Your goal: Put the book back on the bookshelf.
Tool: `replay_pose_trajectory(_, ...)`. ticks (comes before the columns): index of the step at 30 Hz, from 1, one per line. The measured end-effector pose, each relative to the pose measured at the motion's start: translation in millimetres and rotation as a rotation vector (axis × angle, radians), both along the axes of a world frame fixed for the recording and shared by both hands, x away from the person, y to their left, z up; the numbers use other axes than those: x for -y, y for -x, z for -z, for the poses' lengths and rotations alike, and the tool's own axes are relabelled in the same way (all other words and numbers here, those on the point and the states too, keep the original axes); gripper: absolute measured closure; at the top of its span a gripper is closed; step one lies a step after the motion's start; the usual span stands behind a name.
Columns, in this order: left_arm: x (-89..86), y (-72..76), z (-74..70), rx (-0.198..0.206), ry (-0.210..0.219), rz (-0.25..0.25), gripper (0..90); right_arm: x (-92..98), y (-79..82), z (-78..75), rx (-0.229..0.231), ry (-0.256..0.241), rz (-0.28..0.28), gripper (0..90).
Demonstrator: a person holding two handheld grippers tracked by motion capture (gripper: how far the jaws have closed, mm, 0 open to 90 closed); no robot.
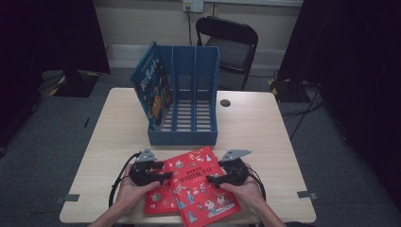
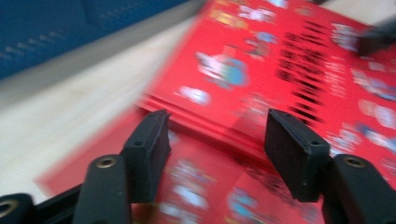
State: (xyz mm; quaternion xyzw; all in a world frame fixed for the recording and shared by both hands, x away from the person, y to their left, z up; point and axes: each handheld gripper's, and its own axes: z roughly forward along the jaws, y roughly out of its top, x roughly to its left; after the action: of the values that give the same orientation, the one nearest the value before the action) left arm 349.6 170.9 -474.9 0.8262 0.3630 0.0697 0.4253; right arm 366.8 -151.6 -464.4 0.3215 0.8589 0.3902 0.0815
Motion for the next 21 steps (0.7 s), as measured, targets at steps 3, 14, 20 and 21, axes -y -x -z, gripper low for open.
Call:
replay_pose_trajectory(3, 7.3, 10.0, -1.1, -0.009, -0.003, 0.04, 35.9, 2.5, 0.2, 1.0, -0.01, -0.013, -0.004, 21.5)
replay_pose_trajectory(14, 18.8, -3.6, 1.3, 0.007, 0.004, 0.031, 24.5, 3.1, 1.7, 0.1, -0.015, 0.002, 0.015, 18.1)
replay_pose_trajectory(20, 23.2, -17.0, -0.7, -0.004, -0.009, 0.026, 25.7, 4.9, 0.6, 1.1, -0.017, -0.005, 0.033, 16.0)
replay_pose_trajectory(21, 25.2, -20.2, -0.3, -0.003, -0.004, 0.016, 25.6, 4.9, 0.1, 1.6, -0.02, -0.006, 0.038, 14.4)
